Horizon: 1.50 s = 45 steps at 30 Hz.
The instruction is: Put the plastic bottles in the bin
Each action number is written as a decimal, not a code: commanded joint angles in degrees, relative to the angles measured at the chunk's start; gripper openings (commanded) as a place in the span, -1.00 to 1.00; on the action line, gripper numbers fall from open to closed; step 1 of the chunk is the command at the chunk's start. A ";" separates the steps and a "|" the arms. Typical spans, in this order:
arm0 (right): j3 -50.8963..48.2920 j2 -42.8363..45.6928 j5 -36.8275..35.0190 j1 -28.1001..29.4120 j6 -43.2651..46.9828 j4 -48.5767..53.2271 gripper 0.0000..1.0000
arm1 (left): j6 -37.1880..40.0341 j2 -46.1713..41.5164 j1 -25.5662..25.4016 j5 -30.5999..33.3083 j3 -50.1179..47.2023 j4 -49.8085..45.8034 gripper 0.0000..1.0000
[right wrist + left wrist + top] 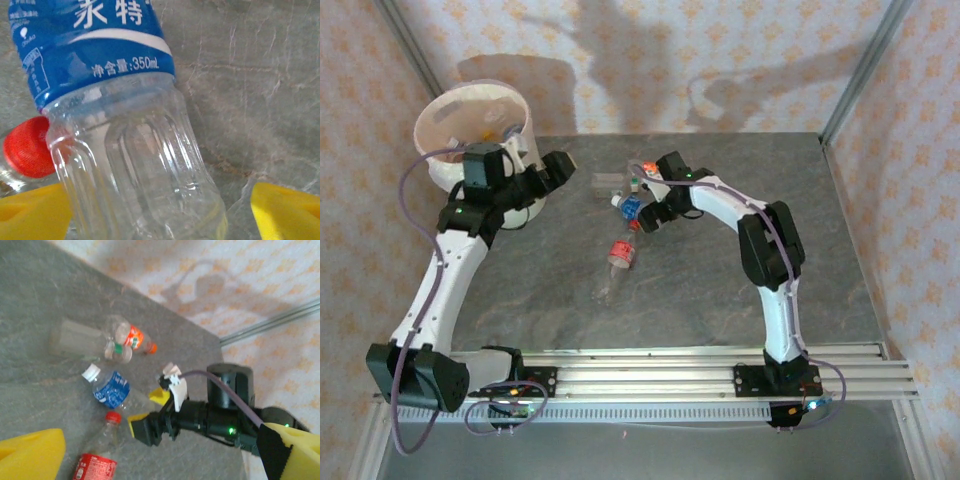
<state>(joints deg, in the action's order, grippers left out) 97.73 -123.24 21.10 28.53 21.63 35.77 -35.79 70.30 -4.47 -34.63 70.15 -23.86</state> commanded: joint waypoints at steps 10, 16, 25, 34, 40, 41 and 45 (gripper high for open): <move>5.28 -4.04 -1.80 1.10 5.81 5.26 0.40 | -3.36 -0.63 -8.10 10.33 -4.67 6.55 1.00; 0.37 0.45 -4.20 1.13 5.08 2.48 0.14 | -5.19 -1.50 -8.30 12.59 -7.39 6.97 1.00; -15.01 16.19 -4.20 1.00 -3.95 -11.94 -0.02 | -8.62 0.63 -8.95 12.71 -9.39 6.61 1.00; -28.82 31.06 7.25 1.70 -22.02 -28.58 -0.04 | -12.80 6.82 -9.26 1.69 -8.30 15.43 1.00; -30.75 33.84 11.67 2.90 -26.39 -33.22 -0.04 | -14.67 9.74 -11.19 -3.61 -6.21 23.04 1.00; -30.47 33.83 12.27 3.03 -26.50 -33.15 -0.04 | -14.29 10.14 -11.63 -4.26 -5.57 23.56 0.99; -29.46 33.59 14.50 3.68 -26.73 -32.78 -0.04 | -10.23 11.76 -13.41 -3.80 -1.60 18.54 0.99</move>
<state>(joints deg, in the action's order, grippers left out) 67.57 -91.00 32.34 31.75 -3.40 5.82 -48.75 81.67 -16.82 -36.67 64.53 -5.54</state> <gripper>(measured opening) 0.584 0.998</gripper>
